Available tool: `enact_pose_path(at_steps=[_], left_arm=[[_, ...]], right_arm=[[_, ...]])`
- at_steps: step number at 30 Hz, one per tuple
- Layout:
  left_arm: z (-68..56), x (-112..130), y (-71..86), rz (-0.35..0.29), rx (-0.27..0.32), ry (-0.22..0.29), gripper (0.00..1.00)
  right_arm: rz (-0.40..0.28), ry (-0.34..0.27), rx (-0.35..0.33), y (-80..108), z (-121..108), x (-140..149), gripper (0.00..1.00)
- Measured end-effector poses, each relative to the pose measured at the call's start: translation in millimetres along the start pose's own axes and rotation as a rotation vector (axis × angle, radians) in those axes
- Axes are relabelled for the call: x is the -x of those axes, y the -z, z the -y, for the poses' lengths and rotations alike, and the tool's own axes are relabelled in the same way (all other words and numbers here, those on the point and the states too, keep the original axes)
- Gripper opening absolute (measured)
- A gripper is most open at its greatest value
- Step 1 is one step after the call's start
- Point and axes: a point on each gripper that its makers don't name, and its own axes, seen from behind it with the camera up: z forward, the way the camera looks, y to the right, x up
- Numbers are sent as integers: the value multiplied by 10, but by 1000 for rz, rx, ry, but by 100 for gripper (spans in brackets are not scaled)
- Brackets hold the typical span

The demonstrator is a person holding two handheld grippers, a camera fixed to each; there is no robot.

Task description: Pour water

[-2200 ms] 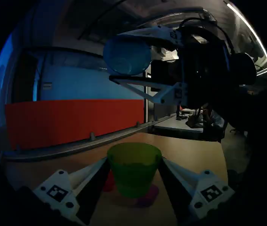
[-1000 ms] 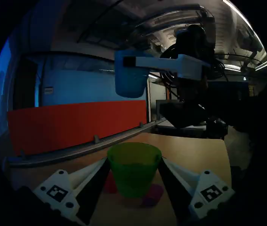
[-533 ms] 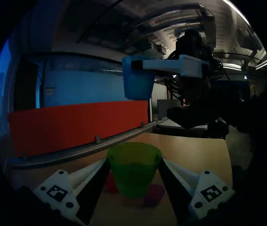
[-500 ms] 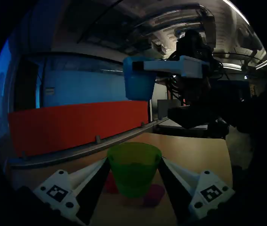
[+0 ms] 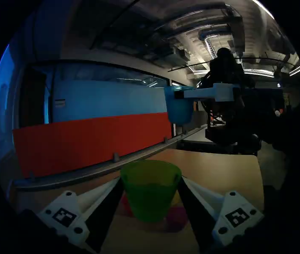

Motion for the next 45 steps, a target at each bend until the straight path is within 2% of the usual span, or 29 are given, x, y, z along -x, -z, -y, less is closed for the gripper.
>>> enact_pose_path(at_steps=[12, 21, 30, 45], left_arm=[[56, 4, 40, 14, -15, -8, 85], [113, -17, 52, 13, -22, -3, 85], [110, 54, 23, 36, -16, -2, 86], [136, 371, -31, 115, -4, 3, 86]], right_arm=[[50, -41, 57, 276, -276, 382, 91], [59, -43, 74, 384, -381, 474, 91], [80, -38, 61, 422, -371, 648, 91], [174, -42, 9, 492, -259, 1275, 92]])
